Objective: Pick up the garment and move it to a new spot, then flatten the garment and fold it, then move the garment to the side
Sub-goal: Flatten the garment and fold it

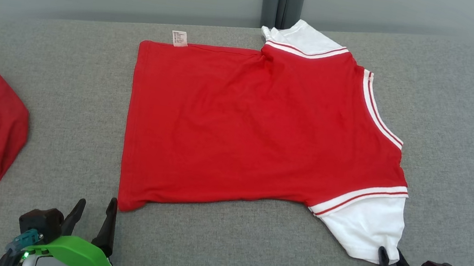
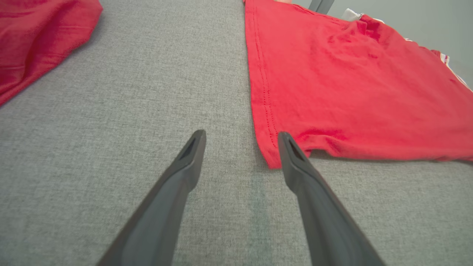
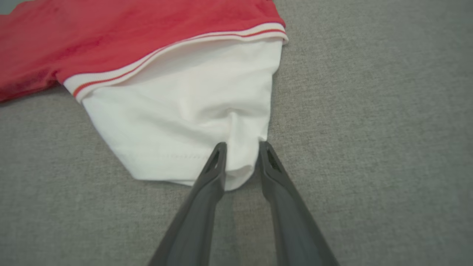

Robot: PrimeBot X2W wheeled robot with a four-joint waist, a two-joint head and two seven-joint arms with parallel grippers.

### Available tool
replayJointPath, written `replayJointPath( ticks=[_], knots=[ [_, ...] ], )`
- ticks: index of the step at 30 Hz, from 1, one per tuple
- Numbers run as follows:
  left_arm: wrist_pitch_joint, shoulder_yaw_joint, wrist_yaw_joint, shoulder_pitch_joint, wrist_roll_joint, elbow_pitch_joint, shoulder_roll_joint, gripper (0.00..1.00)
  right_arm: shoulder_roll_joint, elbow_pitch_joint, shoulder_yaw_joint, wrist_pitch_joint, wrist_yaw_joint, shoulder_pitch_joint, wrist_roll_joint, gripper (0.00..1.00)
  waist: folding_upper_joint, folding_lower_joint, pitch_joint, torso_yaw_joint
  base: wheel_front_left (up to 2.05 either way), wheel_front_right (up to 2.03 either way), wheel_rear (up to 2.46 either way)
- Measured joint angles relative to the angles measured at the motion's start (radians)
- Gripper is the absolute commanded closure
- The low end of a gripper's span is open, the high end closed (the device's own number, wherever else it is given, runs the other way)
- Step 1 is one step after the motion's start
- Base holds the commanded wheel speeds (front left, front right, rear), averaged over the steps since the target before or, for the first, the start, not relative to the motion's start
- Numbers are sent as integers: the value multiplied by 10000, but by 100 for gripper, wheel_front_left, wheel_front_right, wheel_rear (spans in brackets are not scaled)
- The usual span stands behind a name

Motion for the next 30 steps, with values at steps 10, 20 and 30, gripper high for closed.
replayJointPath(
  ticks=[10, 20, 30],
  knots=[
    [280, -182, -105, -12, -33, 192, -104, 0, 15, 295, -8, -29, 140, -221, 6, 94, 0, 0, 50, -11, 0, 0, 0],
    [617, -142, -268, -25, -393, 414, -265, 0, 10, 585, 4, -192, 303, -320, 61, 100, 0, 0, 112, -115, 0, 0, 0],
    [805, -209, -614, -360, -648, 593, -336, 0, 15, 754, 48, -222, 403, -477, 61, 100, 0, 0, 151, -268, 0, 0, 0]
  ],
)
